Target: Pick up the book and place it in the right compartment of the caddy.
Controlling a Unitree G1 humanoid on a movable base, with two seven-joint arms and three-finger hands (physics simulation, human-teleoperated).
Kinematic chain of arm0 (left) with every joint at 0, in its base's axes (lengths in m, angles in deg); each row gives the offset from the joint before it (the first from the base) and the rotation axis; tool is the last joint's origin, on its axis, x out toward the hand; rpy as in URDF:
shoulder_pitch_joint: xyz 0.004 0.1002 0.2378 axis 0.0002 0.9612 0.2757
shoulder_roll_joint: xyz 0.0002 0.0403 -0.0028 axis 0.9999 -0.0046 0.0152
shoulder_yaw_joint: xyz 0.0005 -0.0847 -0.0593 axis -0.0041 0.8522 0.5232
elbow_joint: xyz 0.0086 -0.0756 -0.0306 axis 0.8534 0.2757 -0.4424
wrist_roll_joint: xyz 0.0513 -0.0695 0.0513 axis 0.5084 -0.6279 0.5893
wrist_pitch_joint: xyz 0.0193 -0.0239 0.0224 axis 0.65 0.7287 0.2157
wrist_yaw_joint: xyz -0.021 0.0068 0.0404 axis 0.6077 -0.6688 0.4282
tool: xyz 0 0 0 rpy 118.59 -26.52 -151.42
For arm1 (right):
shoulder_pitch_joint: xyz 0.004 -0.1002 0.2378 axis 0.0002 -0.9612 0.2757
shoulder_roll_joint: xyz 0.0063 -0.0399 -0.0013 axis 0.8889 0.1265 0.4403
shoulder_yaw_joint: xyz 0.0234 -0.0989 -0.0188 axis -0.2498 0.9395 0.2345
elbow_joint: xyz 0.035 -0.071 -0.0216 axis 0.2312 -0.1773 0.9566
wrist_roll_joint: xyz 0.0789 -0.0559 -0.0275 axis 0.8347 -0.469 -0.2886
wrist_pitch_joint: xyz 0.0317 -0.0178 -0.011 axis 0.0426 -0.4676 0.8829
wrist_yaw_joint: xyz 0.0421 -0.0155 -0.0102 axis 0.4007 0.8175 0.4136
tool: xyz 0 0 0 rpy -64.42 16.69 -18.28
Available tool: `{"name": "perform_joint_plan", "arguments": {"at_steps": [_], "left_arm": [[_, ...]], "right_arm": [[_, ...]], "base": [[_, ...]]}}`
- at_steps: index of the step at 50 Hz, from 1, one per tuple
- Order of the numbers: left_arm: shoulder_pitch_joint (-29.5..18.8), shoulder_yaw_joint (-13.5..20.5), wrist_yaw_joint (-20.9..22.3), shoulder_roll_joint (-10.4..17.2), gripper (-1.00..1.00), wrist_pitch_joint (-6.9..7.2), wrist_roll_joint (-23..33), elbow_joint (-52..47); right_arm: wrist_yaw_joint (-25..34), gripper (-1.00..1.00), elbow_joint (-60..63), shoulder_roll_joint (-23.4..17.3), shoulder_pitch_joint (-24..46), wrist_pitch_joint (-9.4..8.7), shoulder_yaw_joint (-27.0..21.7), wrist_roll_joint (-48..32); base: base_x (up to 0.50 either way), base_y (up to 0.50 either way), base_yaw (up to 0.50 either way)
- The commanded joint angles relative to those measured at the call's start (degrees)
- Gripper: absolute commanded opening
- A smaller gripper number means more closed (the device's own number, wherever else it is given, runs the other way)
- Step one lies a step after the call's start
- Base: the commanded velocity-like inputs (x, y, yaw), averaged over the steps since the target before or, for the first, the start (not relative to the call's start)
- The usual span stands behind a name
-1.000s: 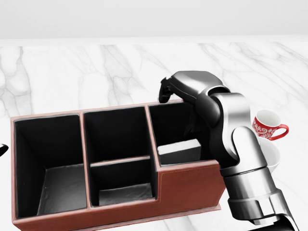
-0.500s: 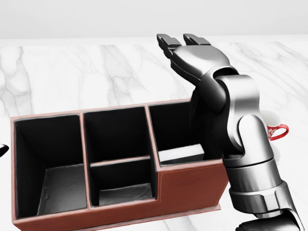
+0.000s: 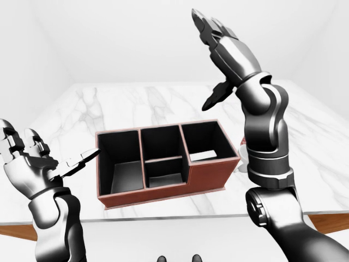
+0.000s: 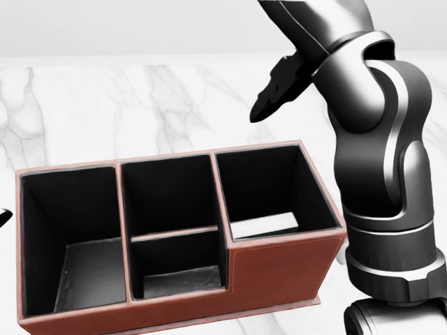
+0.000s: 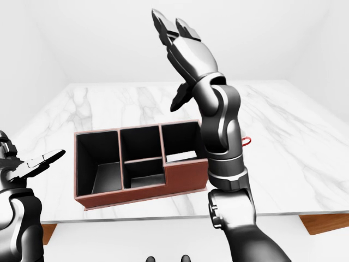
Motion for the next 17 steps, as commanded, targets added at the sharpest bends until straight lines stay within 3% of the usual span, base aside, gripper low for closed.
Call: {"name": "perform_joint_plan", "arguments": {"at_steps": [1,17], "left_arm": [[-0.07,-0.1,-0.04,0.04,1.0,0.08,0.04,-0.05],[0.02,-0.12,0.11,-0.05,1.0,-0.55,0.14,0.52]], "right_arm": [[-8.66,1.0,6.34,-1.49,-0.57,0.0,-0.12,9.28],[-11.76,1.0,4.36,-1.88,-1.8,0.0,-0.2,11.49]], "base": [[0.0,0.0,0.0],[0.0,0.0,0.0]]}}
